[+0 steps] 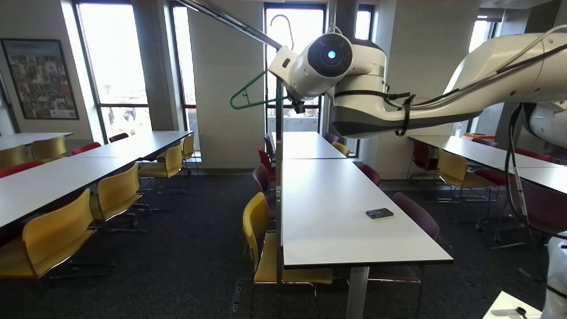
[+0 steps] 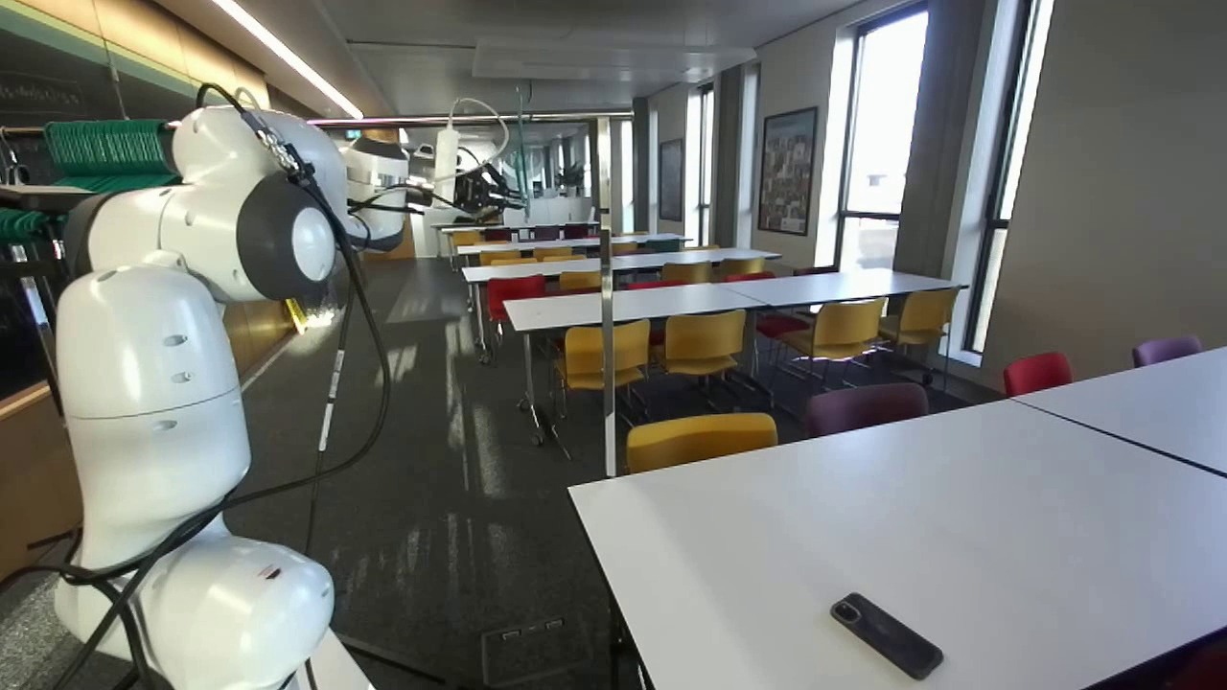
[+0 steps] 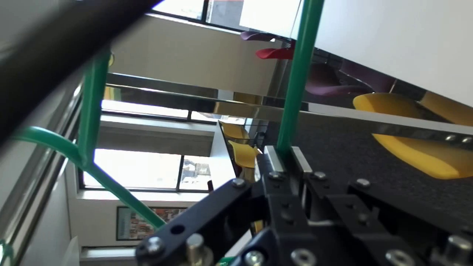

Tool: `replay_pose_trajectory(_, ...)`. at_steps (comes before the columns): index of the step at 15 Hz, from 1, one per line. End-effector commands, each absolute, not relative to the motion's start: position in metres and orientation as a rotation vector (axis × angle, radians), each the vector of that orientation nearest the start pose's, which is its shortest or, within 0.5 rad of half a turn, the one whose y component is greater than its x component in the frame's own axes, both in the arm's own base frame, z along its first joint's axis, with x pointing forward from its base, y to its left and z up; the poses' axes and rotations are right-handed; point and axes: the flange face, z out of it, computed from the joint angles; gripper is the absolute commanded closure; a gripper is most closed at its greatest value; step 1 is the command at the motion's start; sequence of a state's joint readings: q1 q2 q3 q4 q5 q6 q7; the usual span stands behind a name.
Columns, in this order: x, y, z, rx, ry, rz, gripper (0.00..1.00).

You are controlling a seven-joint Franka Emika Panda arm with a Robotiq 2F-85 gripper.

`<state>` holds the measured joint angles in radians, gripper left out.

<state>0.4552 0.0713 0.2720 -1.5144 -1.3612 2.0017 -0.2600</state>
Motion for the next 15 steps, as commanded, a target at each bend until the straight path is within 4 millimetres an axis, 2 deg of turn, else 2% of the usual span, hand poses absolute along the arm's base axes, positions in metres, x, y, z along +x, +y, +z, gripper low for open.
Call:
replay_pose_trajectory(1, 0.472, 0.329, 0.69, 1.45, 1.202, 0.602, 0.97)
replay_pose_trajectory(7, 0.457, 0.3, 0.668, 1.524, 1.256, 0.523, 0.97)
replay_pose_trajectory(11, 0.453, 0.284, 0.636, 1.785, 1.41, 0.543, 0.97)
replay_pose_trajectory(15, 0.459, 0.249, 0.598, 2.059, 1.491, 0.449, 0.97)
